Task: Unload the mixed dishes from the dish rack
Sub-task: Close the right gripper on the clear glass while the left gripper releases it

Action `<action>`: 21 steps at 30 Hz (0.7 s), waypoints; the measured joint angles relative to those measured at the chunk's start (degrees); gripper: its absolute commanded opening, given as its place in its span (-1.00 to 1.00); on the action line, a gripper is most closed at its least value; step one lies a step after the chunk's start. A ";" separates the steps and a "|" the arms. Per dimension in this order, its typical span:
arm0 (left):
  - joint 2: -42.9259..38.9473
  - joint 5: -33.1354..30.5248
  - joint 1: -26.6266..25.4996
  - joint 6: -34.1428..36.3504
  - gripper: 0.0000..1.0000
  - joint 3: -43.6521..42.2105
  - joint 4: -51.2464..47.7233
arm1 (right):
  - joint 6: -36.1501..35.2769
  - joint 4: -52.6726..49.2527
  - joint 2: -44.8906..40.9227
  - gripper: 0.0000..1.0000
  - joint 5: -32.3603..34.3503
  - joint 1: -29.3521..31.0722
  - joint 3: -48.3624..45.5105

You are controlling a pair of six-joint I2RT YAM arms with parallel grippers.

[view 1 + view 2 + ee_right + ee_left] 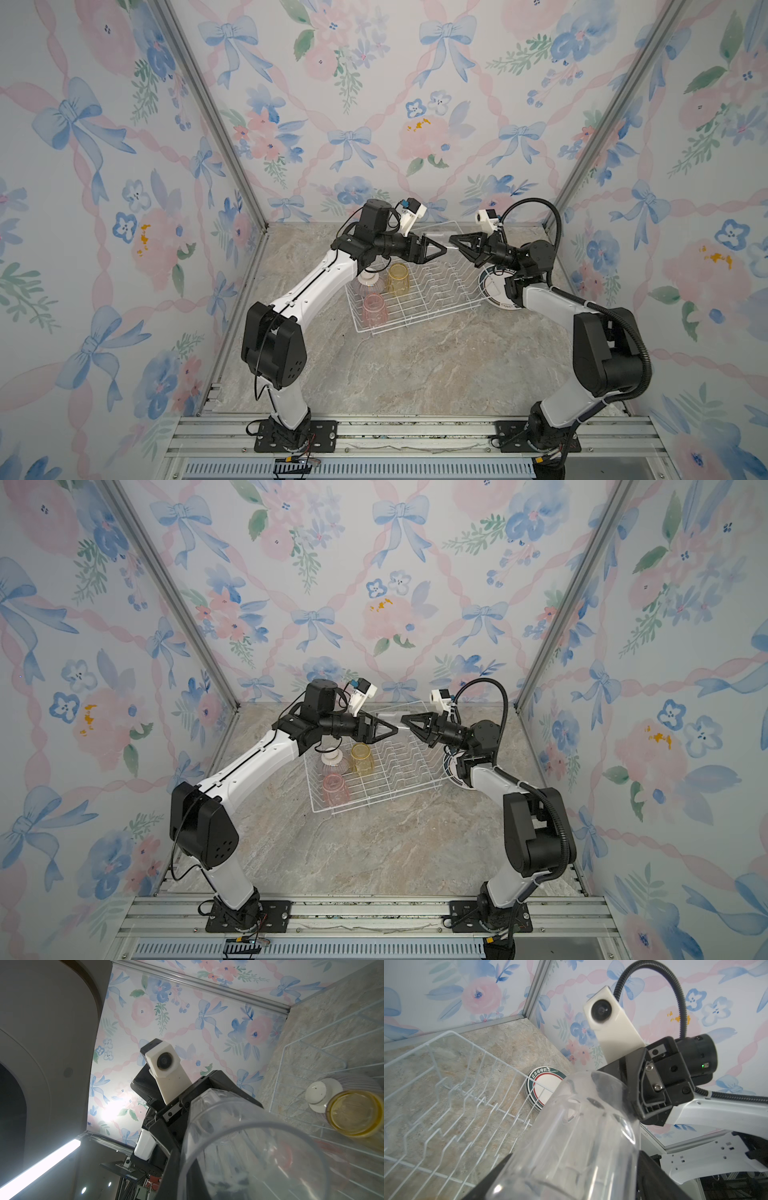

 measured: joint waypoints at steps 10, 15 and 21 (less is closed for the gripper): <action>-0.09 -0.17 -0.98 0.70 0.94 -0.50 0.68 | -30.58 -42.23 -11.13 -1.00 2.78 1.31 4.15; -2.03 -1.79 -0.72 1.09 0.95 -2.21 1.44 | -50.99 -69.31 -16.46 -1.00 8.94 0.44 11.39; -4.59 -7.69 1.11 1.31 0.95 -6.64 1.22 | -63.06 -84.74 -18.86 -1.00 14.05 -0.55 15.30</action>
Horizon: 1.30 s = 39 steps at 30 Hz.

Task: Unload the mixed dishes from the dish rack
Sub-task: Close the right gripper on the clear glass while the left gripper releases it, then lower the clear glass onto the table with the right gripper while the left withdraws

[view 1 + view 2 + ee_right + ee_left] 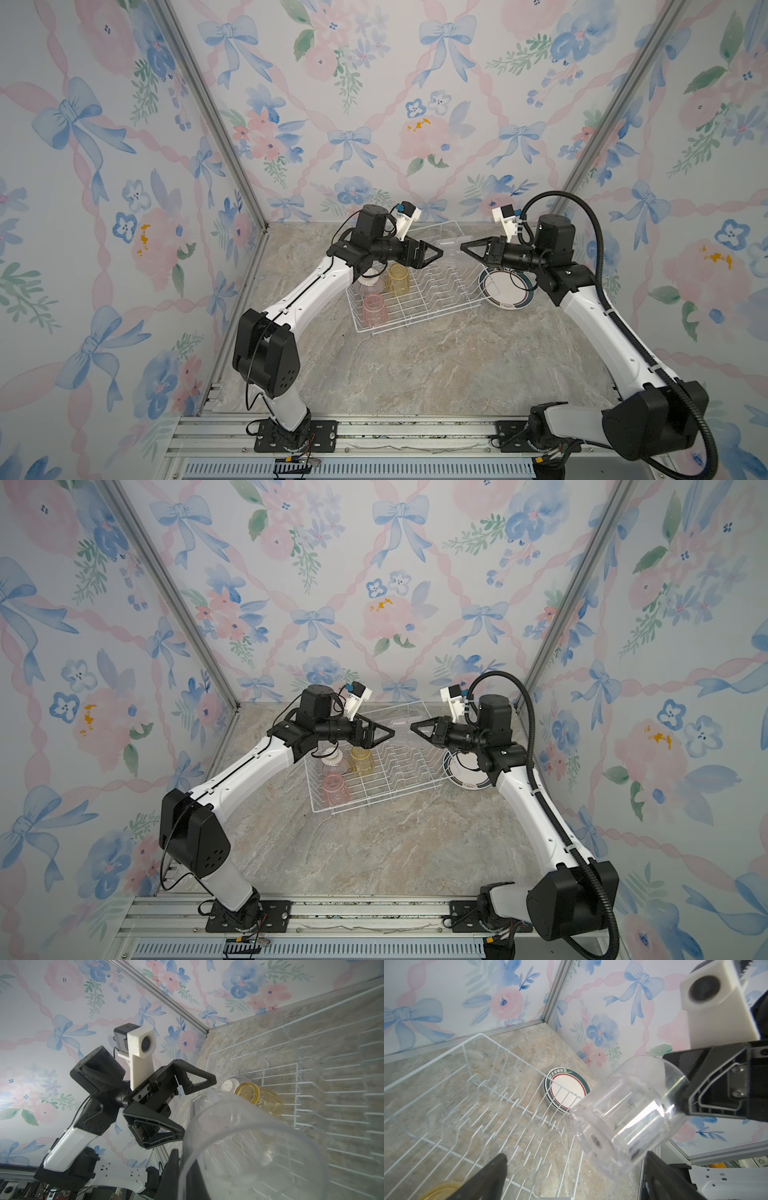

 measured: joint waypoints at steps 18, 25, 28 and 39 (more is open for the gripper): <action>-8.92 -34.01 -4.28 4.37 0.89 -10.23 -10.99 | -25.79 -45.66 -5.40 -1.00 37.97 13.38 6.25; -12.17 -41.13 -3.93 4.70 0.85 -12.94 -13.49 | -24.41 -50.10 -8.52 -1.00 44.17 19.17 -0.66; -14.40 -41.94 -3.19 4.72 0.84 -13.88 -13.49 | -23.15 -50.10 -8.41 -1.00 45.44 21.46 -4.28; -16.94 -44.22 1.16 3.61 0.86 -17.11 -15.23 | -21.07 -44.06 -2.23 -1.00 47.17 22.97 -12.46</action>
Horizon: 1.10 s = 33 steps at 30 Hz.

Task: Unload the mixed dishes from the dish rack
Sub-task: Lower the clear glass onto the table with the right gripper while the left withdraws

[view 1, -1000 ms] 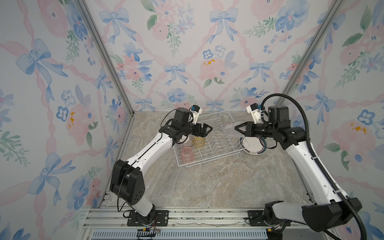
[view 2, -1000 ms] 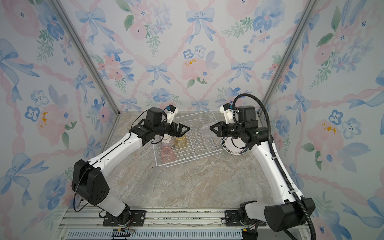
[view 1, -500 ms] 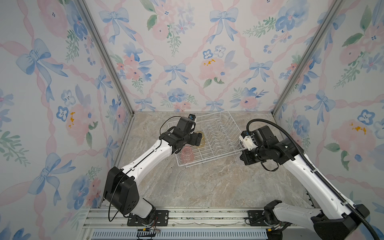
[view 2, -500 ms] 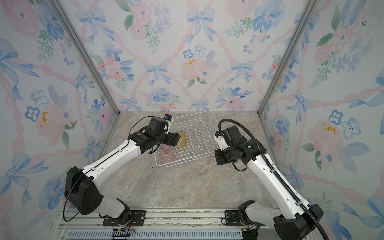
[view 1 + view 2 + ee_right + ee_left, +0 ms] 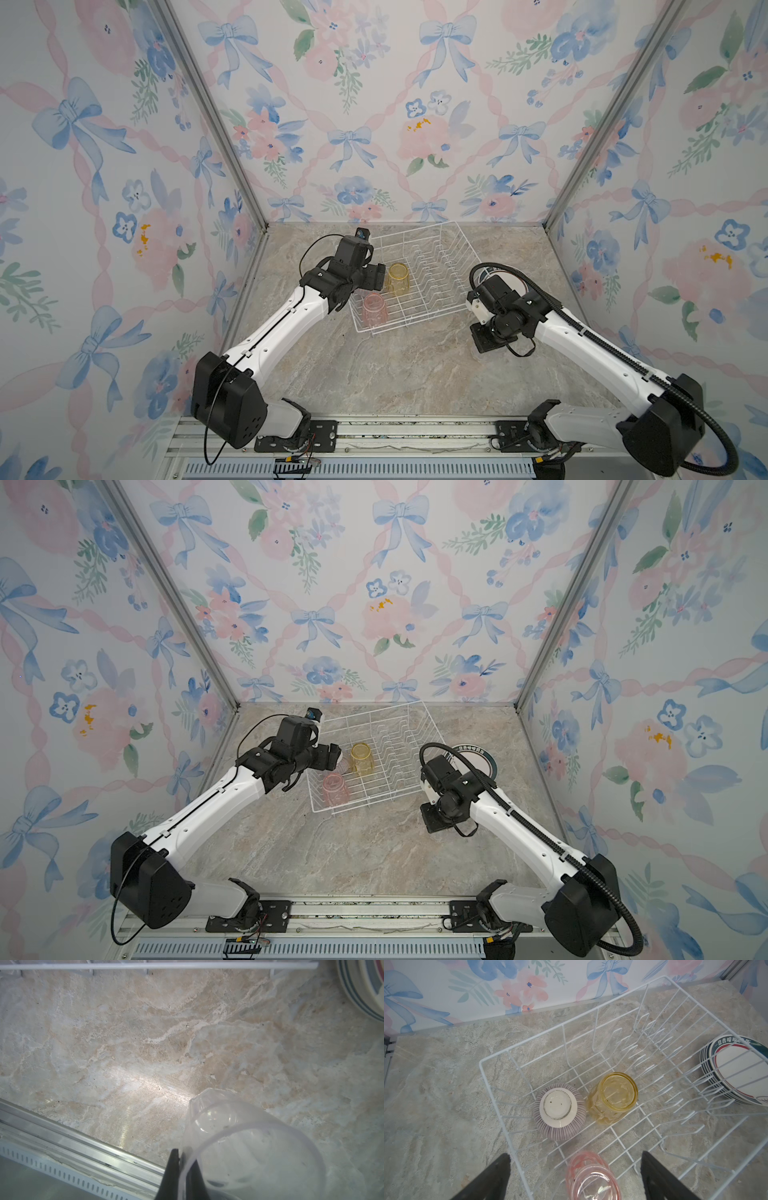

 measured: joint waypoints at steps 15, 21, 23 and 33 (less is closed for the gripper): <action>-7.04 -1.29 4.66 -1.84 0.86 -5.14 -1.88 | -0.46 8.44 10.95 -1.00 1.95 0.17 1.40; -7.04 -0.39 4.83 -2.12 0.85 -5.53 -2.80 | -0.46 10.01 12.66 -0.97 2.12 0.39 1.51; -6.99 0.33 4.87 -2.12 0.84 -5.51 -2.86 | -0.48 10.10 12.72 -0.89 2.12 0.42 1.53; -3.98 3.69 4.61 -2.10 0.84 -3.65 -3.28 | -1.01 10.25 12.81 -0.31 1.90 0.44 1.53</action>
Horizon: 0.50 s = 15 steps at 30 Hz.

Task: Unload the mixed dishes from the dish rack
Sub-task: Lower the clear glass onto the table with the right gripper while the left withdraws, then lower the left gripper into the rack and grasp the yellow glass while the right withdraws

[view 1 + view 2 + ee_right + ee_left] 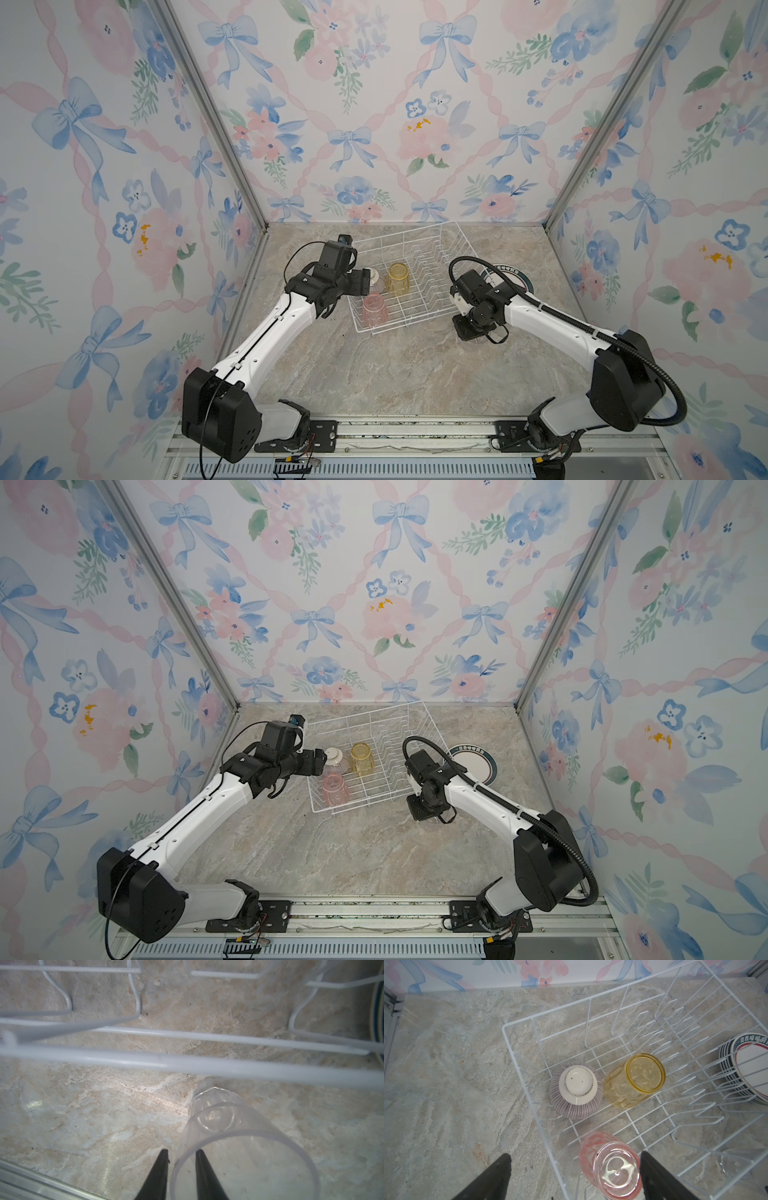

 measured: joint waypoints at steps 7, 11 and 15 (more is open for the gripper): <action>3.34 -0.07 -3.30 0.70 0.96 3.52 -0.98 | -0.35 -0.68 -0.79 0.28 0.00 0.02 1.27; 8.09 -1.31 -7.74 1.97 0.96 8.37 -2.71 | -0.13 -1.01 -4.66 0.48 -1.75 -0.24 4.11; 12.98 -0.92 -10.45 3.06 0.96 12.57 -3.65 | 0.33 -0.85 -9.99 0.60 -5.55 -1.68 8.52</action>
